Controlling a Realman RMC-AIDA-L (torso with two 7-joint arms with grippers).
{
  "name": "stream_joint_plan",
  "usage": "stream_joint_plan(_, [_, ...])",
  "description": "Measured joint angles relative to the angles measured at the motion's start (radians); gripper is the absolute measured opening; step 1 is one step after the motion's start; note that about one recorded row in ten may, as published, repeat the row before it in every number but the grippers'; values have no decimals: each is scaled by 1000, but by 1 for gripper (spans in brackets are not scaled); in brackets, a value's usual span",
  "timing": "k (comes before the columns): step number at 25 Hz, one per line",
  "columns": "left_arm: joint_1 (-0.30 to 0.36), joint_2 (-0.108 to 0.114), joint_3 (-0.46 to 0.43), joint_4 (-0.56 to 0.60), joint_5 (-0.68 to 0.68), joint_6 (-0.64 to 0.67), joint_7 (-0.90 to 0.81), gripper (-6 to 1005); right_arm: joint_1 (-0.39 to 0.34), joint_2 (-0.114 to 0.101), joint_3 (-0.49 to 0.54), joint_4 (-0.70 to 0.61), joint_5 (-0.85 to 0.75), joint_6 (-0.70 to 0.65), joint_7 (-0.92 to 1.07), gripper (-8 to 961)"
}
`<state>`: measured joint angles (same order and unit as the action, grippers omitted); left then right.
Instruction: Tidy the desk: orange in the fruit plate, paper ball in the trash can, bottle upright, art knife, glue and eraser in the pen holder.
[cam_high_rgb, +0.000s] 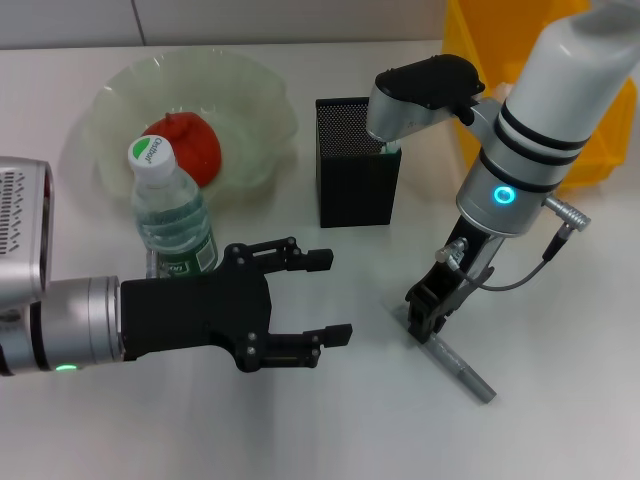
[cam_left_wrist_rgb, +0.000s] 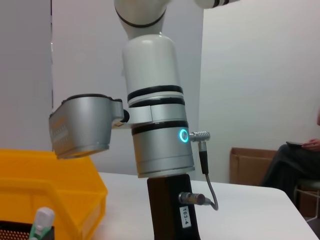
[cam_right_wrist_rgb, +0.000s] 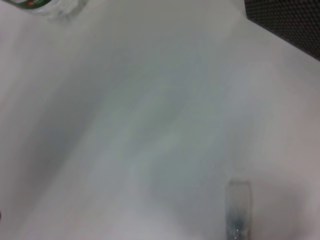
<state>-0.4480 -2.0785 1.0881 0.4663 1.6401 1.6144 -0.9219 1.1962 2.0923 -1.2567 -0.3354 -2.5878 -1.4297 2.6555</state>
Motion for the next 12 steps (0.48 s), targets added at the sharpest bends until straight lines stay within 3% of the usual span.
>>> stream_joint_plan(6, [4,0,1,0,-13,-1,0,784,-43,0,3,-81,4,-35,0,141])
stream_joint_plan(12, [6,0,-2,0,-15,-1,0,784,-187,-4,-1,-304,83,-122,3,137])
